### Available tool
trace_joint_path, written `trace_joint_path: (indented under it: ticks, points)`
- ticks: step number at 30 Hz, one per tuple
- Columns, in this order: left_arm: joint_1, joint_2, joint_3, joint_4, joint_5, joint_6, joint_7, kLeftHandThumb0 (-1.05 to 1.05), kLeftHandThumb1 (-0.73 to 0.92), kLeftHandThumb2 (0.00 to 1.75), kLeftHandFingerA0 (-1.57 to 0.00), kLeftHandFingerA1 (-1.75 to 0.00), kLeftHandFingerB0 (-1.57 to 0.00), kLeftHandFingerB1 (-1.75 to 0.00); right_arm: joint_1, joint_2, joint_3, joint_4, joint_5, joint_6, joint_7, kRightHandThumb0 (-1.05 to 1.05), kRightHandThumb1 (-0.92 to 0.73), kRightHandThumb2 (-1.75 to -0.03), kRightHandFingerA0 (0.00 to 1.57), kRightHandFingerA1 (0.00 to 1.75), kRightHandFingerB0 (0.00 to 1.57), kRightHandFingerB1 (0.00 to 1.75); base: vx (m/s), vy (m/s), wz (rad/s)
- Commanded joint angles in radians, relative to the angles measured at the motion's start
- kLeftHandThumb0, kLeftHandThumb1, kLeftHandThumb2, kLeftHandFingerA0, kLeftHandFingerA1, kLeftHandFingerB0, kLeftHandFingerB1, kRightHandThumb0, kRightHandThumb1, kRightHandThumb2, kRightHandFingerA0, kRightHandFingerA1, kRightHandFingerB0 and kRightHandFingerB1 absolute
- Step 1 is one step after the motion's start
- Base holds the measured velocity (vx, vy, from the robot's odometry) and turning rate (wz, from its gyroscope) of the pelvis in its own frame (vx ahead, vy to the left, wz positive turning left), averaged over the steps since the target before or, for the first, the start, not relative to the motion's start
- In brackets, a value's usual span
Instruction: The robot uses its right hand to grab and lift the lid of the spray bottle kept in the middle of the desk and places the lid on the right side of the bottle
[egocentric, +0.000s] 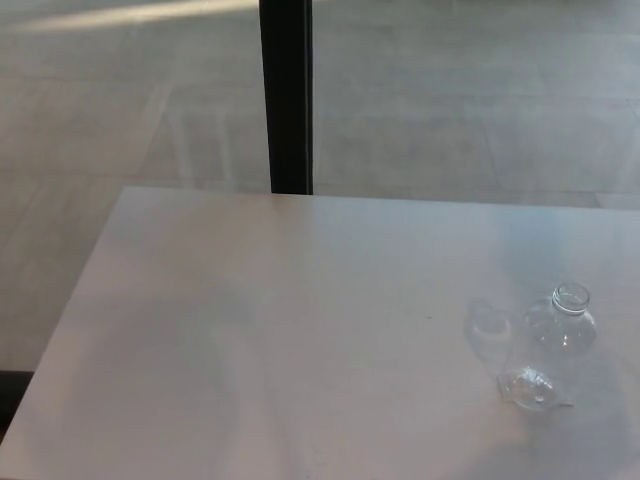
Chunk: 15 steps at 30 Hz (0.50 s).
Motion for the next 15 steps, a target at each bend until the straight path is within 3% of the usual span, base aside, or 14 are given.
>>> trace_joint_path:
  ticks: [1, 2, 5, 6, 8, 9, 11, 12, 15]
  points:
    - [0.019, 0.021, 0.024, -0.016, -0.016, 0.014, -0.012, -0.72, 0.62, 0.97, -0.28, -0.55, -0.16, -0.45, 0.114, -0.041, 0.027, 0.115, -0.033, -0.115, -0.168, -0.22, -0.61, -0.88, 0.91, 1.53, 0.81, 1.26, 0.0, 0.0, 0.0]
    - [0.016, 0.023, 0.028, -0.008, -0.016, 0.006, -0.015, -0.73, 0.61, 0.97, -0.27, -0.55, -0.15, -0.45, 0.179, -0.041, 0.045, 0.08, -0.053, -0.115, -0.18, -0.27, -0.58, -0.99, 0.91, 1.62, 0.77, 1.31, 0.0, 0.0, 0.0]
    - [0.006, 0.019, 0.035, 0.0, -0.018, 0.007, -0.014, -0.72, 0.62, 0.96, -0.28, -0.54, -0.16, -0.45, 0.252, -0.032, 0.053, 0.0, -0.054, -0.097, -0.189, -0.29, -0.57, -1.06, 0.94, 1.66, 0.8, 1.24, 0.0, 0.0, 0.0]
    - [0.006, 0.018, 0.036, -0.001, -0.021, 0.006, -0.018, -0.68, 0.79, 0.65, -0.3, -0.44, -0.21, -0.3, 0.291, -0.021, 0.058, -0.038, -0.058, -0.068, -0.186, -0.28, -0.57, -1.02, 0.93, 1.64, 0.81, 1.2, 0.0, 0.0, 0.0]
    - [0.0, 0.022, 0.037, 0.009, -0.017, 0.0, -0.022, -0.68, 0.79, 0.64, -0.31, -0.44, -0.21, -0.31, 0.324, -0.004, 0.06, -0.055, -0.052, -0.035, -0.187, -0.28, -0.57, -1.01, 0.9, 1.67, 0.8, 1.25, 0.0, 0.0, 0.0]
    - [-0.002, 0.023, 0.038, 0.018, -0.009, -0.01, -0.018, -0.7, 0.62, 0.97, -0.26, -0.53, -0.16, -0.45, 0.354, 0.009, 0.062, -0.065, -0.05, -0.028, -0.204, -0.27, -0.54, -1.04, 0.91, 1.68, 0.82, 1.23, 0.0, 0.0, 0.0]
    - [0.004, 0.024, 0.036, 0.004, -0.007, -0.02, -0.023, -0.72, 0.62, 0.98, -0.29, -0.55, -0.19, -0.46, 0.424, 0.044, 0.069, -0.07, -0.053, -0.017, -0.244, -0.21, -0.54, -0.95, 0.97, 1.67, 0.81, 1.34, 0.0, 0.0, 0.0]
    - [0.011, 0.023, 0.035, -0.018, -0.005, -0.012, -0.015, -0.69, 0.78, 0.64, -0.34, -0.47, -0.26, -0.32, 0.456, 0.062, 0.065, -0.087, -0.047, -0.008, -0.257, -0.19, -0.59, -0.92, 0.94, 1.67, 0.78, 1.36, 0.0, 0.0, 0.0]
    - [0.007, 0.02, 0.034, -0.018, -0.001, -0.004, -0.006, -0.69, 0.78, 0.64, -0.34, -0.46, -0.26, -0.32, 0.487, 0.081, 0.063, -0.1, -0.045, -0.008, -0.272, -0.18, -0.59, -0.93, 0.93, 1.7, 0.76, 1.4, 0.0, 0.0, 0.0]
